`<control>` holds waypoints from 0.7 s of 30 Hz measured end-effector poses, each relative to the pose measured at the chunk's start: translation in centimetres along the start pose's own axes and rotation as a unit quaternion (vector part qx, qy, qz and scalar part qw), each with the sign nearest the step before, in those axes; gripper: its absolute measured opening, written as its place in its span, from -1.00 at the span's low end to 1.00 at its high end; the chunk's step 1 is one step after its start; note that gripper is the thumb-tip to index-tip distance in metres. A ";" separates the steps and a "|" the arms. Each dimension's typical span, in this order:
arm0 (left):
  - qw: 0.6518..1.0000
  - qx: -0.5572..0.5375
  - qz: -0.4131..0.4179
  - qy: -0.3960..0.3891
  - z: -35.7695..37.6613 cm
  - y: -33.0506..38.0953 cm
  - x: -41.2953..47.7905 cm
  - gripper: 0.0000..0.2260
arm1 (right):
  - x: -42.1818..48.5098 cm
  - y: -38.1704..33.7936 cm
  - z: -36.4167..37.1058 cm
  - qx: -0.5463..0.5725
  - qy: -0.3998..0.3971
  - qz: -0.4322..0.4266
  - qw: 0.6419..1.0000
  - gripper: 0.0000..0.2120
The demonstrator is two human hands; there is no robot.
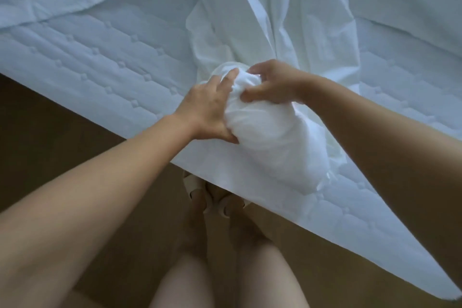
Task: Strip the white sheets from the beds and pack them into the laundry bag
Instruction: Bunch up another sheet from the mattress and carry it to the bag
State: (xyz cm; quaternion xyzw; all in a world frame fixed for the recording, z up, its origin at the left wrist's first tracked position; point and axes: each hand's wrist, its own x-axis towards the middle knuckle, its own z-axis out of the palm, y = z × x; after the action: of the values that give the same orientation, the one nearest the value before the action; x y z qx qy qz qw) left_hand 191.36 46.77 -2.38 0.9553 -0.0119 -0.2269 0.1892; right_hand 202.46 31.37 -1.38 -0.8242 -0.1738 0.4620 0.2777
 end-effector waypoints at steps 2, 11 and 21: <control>0.999 0.028 -0.025 0.011 1.2 -0.1 -1.5 0.15 | 0.2 -0.6 1.0 -0.049 -0.026 -0.010 0.998 -0.55; 0.999 0.027 -0.039 -0.026 -2.8 0.8 4.1 -0.13 | -5.5 0.5 1.7 -0.232 0.132 -0.032 0.963 -0.09; 0.991 -0.076 -0.096 0.047 -3.5 2.2 7.4 -0.12 | -5.0 3.9 0.5 -0.405 0.144 0.057 0.901 0.22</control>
State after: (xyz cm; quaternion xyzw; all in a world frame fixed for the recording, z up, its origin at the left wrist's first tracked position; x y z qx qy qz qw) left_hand 199.63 45.17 -1.86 0.9445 0.1057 -0.1986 0.2392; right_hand 199.57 25.75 -0.74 -0.9316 -0.2564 0.2433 -0.0846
